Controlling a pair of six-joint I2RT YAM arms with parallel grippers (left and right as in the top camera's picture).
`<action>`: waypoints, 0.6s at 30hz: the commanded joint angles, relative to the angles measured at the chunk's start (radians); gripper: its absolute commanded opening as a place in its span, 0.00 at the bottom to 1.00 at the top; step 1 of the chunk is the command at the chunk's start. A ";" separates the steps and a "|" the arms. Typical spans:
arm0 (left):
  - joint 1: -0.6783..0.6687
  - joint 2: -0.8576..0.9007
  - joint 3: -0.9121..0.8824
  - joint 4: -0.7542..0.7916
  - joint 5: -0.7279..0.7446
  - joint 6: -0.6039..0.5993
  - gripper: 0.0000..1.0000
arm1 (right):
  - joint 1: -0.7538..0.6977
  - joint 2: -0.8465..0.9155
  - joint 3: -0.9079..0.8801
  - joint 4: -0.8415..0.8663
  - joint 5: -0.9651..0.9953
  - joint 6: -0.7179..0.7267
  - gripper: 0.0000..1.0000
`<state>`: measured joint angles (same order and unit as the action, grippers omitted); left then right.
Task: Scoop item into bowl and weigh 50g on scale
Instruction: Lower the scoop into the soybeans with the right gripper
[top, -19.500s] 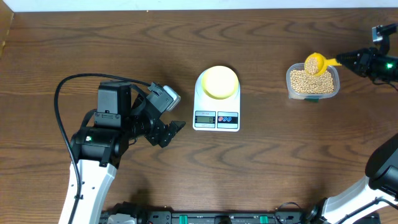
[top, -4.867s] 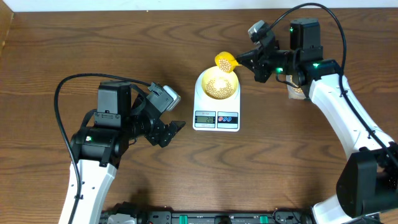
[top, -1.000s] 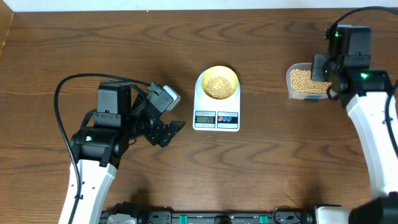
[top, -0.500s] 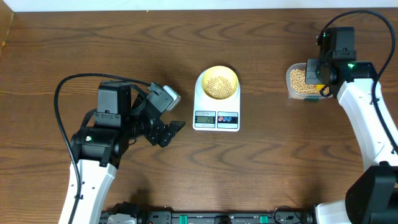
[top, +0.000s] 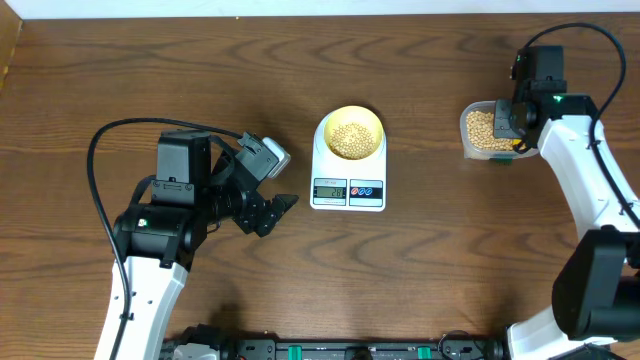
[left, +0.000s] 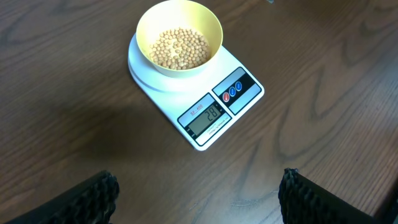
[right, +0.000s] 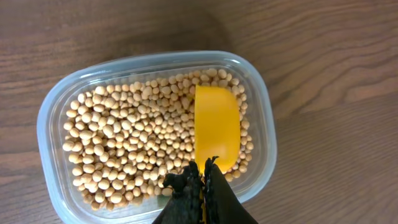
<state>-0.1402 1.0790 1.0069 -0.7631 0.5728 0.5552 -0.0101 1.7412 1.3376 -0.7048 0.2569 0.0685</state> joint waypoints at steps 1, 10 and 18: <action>0.004 0.000 -0.004 -0.003 -0.002 0.013 0.84 | -0.014 0.029 -0.008 -0.006 -0.039 0.013 0.01; 0.004 0.000 -0.004 -0.003 -0.002 0.013 0.85 | -0.024 0.029 -0.008 -0.022 -0.236 0.012 0.01; 0.004 0.000 -0.004 -0.003 -0.002 0.013 0.84 | -0.060 0.029 -0.008 -0.039 -0.459 -0.053 0.01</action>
<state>-0.1402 1.0790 1.0069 -0.7631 0.5728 0.5556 -0.0532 1.7603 1.3376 -0.7383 -0.0151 0.0563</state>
